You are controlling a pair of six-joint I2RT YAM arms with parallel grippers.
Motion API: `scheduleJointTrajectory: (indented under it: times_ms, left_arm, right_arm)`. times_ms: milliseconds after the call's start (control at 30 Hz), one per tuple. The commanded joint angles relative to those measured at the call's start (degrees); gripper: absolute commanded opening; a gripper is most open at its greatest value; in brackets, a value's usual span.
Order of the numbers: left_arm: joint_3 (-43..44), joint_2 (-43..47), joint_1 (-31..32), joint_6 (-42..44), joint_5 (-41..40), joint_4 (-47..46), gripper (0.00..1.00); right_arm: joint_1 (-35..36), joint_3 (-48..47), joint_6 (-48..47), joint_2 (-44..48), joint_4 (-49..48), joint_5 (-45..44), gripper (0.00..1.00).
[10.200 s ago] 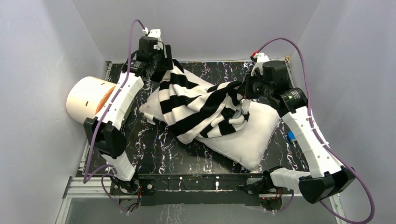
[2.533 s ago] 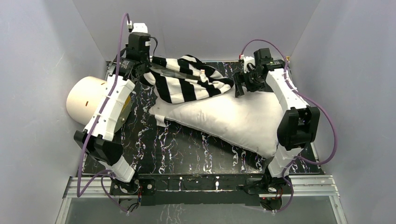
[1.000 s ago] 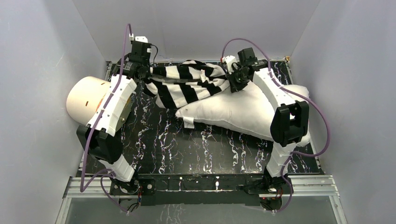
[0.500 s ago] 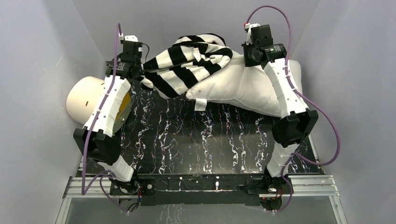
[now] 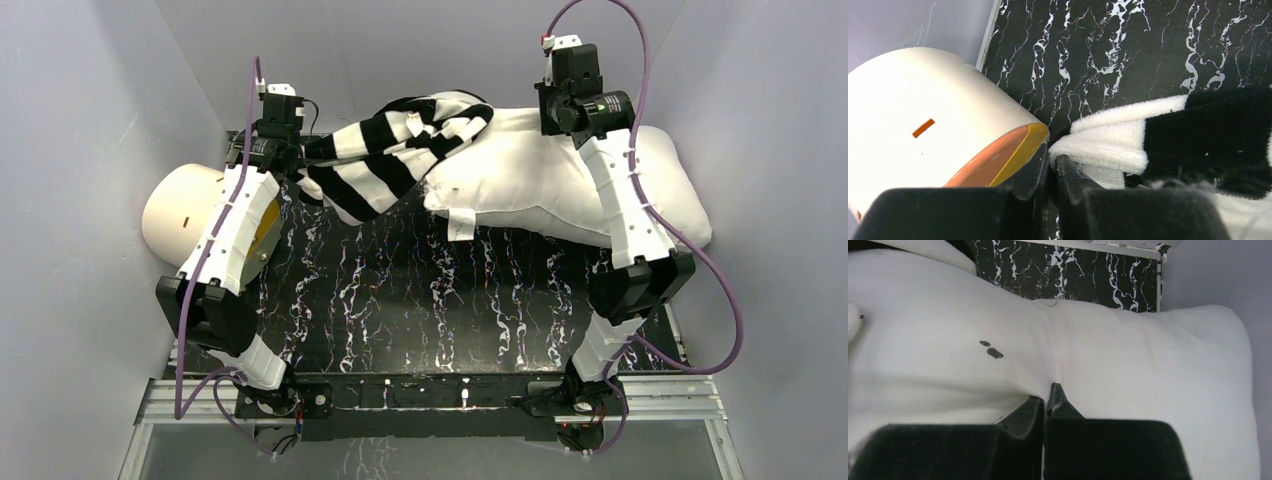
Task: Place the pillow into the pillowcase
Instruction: Pick up the pillow at the center of the board.
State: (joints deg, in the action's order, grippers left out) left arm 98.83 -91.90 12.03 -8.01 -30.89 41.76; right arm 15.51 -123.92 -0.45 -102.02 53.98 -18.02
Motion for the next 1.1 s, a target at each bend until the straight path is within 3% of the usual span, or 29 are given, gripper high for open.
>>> scheduleJointTrajectory:
  times_ms: [0, 300, 600, 800, 867, 1067]
  left_arm:
    - [0.55, 2.54, -1.09, -0.06, -0.48, 0.44, 0.00]
    - [-0.22, -0.53, -1.25, -1.06, 0.09, 1.72, 0.00]
    - [7.84, -4.87, -5.61, -2.53, -0.10, 6.27, 0.00]
    - [1.11, -2.98, -5.53, -1.69, 20.51, -0.59, 0.00]
    - [-0.70, -2.99, -5.53, -1.09, 24.01, -1.18, 0.00]
    - [-2.08, -3.11, -5.53, -1.33, 17.42, -0.48, 0.00]
  right_arm:
    - [-0.77, -6.27, -1.28, 6.21, -10.56, -9.06, 0.00]
    - [-0.74, 1.78, -3.37, 11.29, -16.92, -5.91, 0.00]
    - [-1.10, 2.26, -3.45, 10.50, -17.18, -9.74, 0.00]
    - [-0.99, 0.40, -1.04, 9.45, -15.50, -0.70, 0.00]
    - [-0.86, -0.51, -0.94, 8.94, -13.20, 0.14, 0.00]
    - [-0.88, 1.25, -3.12, 9.01, -14.27, -7.24, 0.00]
